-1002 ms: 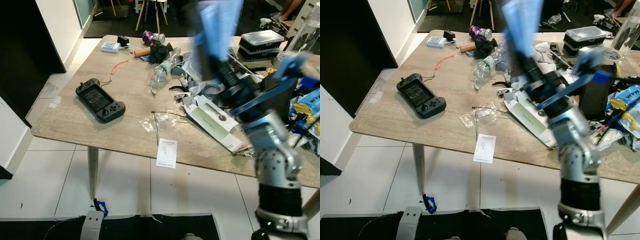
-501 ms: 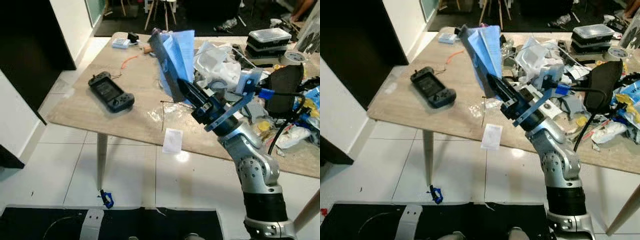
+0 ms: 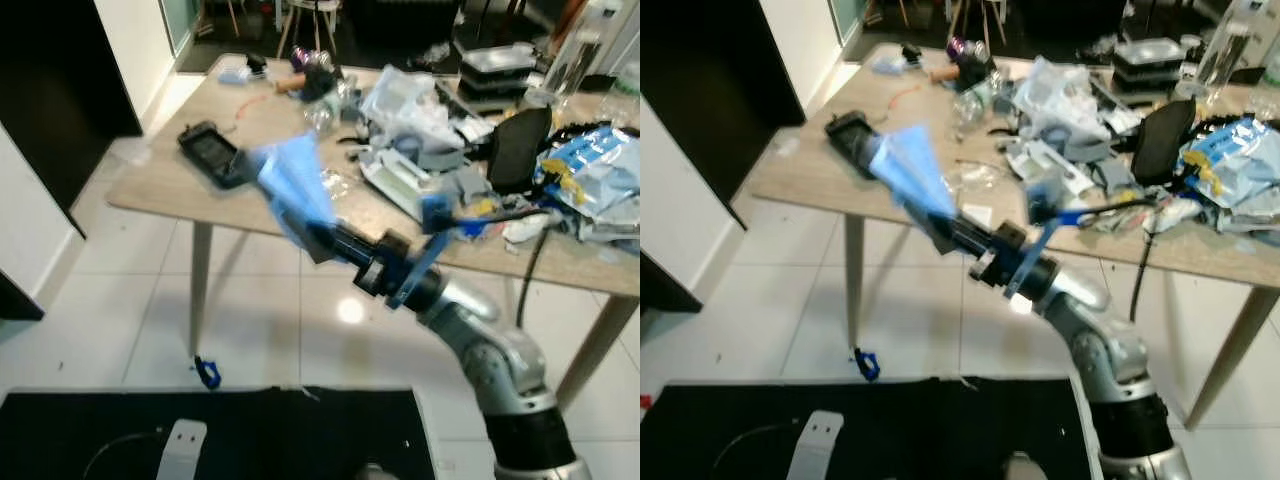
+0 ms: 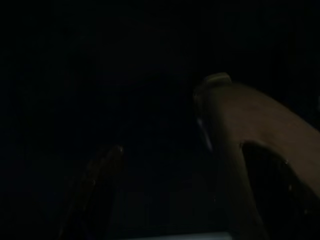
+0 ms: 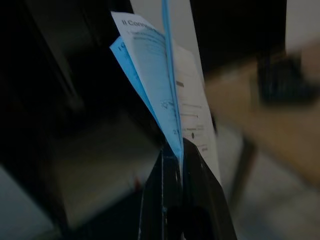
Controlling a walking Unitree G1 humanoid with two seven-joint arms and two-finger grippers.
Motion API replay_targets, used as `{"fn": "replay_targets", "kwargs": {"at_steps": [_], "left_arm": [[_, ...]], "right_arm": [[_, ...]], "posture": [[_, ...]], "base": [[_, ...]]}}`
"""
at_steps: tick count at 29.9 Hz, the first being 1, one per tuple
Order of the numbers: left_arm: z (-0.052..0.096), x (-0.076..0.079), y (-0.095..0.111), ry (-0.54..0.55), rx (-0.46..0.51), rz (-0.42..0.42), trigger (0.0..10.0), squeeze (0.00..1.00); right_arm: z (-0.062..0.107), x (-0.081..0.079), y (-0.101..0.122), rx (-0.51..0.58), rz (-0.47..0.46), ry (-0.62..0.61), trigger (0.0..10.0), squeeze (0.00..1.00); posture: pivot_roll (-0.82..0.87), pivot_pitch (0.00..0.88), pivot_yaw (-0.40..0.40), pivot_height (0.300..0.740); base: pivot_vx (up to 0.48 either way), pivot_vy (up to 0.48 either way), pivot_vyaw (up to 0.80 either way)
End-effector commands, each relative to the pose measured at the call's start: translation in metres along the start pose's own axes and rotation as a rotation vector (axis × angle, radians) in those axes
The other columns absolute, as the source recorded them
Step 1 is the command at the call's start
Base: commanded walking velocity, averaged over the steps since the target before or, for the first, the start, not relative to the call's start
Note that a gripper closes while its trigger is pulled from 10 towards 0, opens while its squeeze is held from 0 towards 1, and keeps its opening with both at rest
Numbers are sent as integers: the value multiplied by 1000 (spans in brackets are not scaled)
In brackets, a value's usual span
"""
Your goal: Picking trash to rubbish bin
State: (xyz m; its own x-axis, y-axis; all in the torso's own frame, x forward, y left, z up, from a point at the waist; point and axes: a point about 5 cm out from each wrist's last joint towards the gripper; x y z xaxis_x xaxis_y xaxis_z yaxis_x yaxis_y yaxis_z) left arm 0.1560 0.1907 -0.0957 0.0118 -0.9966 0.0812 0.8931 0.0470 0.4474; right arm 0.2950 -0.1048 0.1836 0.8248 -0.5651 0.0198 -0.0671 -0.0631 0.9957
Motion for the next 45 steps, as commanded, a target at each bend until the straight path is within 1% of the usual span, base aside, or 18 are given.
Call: {"fn": "replay_targets", "kwargs": {"at_steps": [1, 5, 6, 7, 8, 17, 20, 23, 26, 27, 29, 32, 34, 37, 40, 41, 42, 45], "left_arm": [[1, -1, -11, 18, -28, 32, 10000, 0], [1, -2, -10, 62, 20, 128, 10000, 0], [1, -2, -10, 62, 20, 128, 10000, 0], [1, -3, -9, 89, 58, 186, 10000, 0], [2, -3, -8, 96, 70, 204, 10000, 0], [7, -31, 48, 103, 234, 215, 10000, 0], [12, -29, 92, 37, 408, 299, 10000, 0], [20, -29, 124, -72, 544, 382, 10000, 0], [22, -28, 130, -106, 568, 392, 10000, 0], [30, -23, 153, -281, 650, 407, 10000, 0], [30, -23, 153, -281, 650, 407, 10000, 0], [49, -14, 186, -617, 778, 431, 10000, 0], [55, -11, 193, -717, 810, 429, 10000, 0], [74, 8, 214, -959, 899, 322, 10000, 0], [81, 15, 220, -1027, 924, 283, 10000, 0], [90, 23, 227, -1105, 952, 250, 10000, 773], [100, 31, 234, -1176, 976, 214, 10000, 1000], [108, 40, 237, -1224, 990, 164, 10000, 1000]], "right_arm": [[11, 5, -36, -239, 33, -28, 10000, 0], [38, 8, -82, -540, 61, -32, 10000, 0], [38, 8, -82, -540, 61, -32, 10000, 0], [61, 16, -110, -720, 73, -86, 10000, 0], [70, 18, -118, -776, 76, -108, 10000, 0], [118, 26, -174, -1016, -16, -353, 10000, 0], [163, 8, -211, -1083, -205, -620, 10000, 0], [194, -17, -233, -1150, -327, -753, 10000, 0], [199, -21, -235, -1171, -329, -766, 10000, 0], [212, -38, -245, -1217, -374, -791, 10000, 0], [212, -38, -245, -1217, -374, -791, 10000, 0], [225, -62, -256, -1281, -407, -795, 10000, 0], [227, -67, -258, -1293, -410, -801, 10000, 0], [230, -73, -261, -1309, -407, -813, 10000, 0], [230, -75, -262, -1315, -405, -811, 10000, 0], [232, -77, -263, -1326, -401, -805, 10000, 0], [233, -79, -263, -1340, -394, -795, 10000, 0], [234, -81, -264, -1349, -388, -786, 10000, 0]], "posture": [[-67, 109, 44, 740], [-62, 111, 40, 740], [-62, 111, 40, 740], [-59, 112, 37, 740], [-59, 112, 37, 740], [-60, 110, 38, 740], [-60, 111, 37, 740], [-60, 111, 37, 740], [-60, 111, 37, 740], [-60, 111, 37, 740], [-60, 111, 37, 740], [-52, 116, 41, 740], [-52, 116, 41, 740], [-52, 116, 41, 740], [-53, 118, 43, 740], [-53, 118, 43, 740], [-53, 118, 43, 740], [-53, 118, 43, 740]], "base": [[0, 0, 0], [0, 0, 0], [0, 0, 0], [0, 0, 0], [0, 0, 0], [0, 0, 0], [0, 0, 0], [0, 0, 0], [0, 0, 0], [0, 0, 0], [0, 0, 0], [0, 0, 0], [0, 0, 0], [0, 0, 0], [0, 0, 0], [0, 0, 0], [0, 0, 0], [0, 0, 0]]}}
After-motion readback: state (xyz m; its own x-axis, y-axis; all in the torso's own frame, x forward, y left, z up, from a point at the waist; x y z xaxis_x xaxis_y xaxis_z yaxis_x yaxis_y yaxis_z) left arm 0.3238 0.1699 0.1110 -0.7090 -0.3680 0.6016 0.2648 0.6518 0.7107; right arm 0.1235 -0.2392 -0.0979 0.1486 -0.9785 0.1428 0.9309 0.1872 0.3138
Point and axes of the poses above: a point about 5 cm out from each wrist's last joint towards the gripper, its own z axis pointing back from the gripper into the wrist, its own y axis along the axis of the wrist's last joint, x = y × z, and after that the axes turned 8 degrees about z, right-handed
